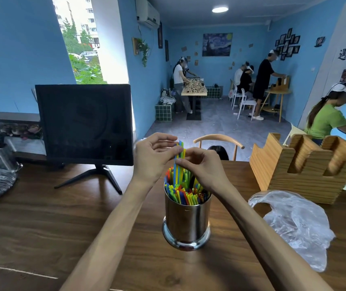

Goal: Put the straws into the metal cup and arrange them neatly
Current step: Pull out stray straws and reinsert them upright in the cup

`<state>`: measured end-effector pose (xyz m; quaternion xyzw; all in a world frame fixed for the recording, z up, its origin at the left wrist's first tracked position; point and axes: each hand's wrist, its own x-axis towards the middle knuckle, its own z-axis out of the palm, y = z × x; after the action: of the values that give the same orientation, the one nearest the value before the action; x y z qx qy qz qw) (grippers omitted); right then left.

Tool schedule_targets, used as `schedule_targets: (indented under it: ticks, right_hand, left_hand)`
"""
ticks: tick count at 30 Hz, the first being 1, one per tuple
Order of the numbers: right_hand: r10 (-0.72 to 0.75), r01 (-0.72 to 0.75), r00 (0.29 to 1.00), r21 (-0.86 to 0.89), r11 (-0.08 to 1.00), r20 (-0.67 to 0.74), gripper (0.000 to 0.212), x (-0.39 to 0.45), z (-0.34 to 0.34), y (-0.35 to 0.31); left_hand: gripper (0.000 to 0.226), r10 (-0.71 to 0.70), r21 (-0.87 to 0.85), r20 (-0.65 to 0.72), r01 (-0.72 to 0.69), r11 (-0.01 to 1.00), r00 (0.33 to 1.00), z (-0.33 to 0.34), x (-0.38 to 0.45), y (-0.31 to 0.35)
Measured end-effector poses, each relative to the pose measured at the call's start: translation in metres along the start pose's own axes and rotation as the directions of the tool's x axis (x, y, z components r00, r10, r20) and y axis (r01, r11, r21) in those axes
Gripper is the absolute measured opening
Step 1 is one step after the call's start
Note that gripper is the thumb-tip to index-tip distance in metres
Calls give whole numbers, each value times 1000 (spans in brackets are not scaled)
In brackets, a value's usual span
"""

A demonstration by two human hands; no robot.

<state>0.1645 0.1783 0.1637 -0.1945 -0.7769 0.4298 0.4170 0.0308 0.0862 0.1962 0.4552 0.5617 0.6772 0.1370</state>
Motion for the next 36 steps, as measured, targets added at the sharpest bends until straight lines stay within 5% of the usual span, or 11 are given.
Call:
schedule_targets:
  ticks: [14,24,29,36]
  right_hand:
    - [-46,50,998,74,996,-51,11,12,-1,-17]
    - [-39,45,998,113,993,-50,18,20,-9,-26]
    - [-53,54,998,66,996,-14,9,21,-10,-30]
    - [-158,158,987,-42,987,-5,11,33,-23,-47]
  left_hand:
    - [31,32,-83,-46,-36,996,998,12,6,14]
    - [11,-59,-44,20,59,997,998,10,10,19]
    - [10,-128,-188,44,134,973,991,9,15,29]
    - [10,9,-19,163,-6,1000,987,6,28,54]
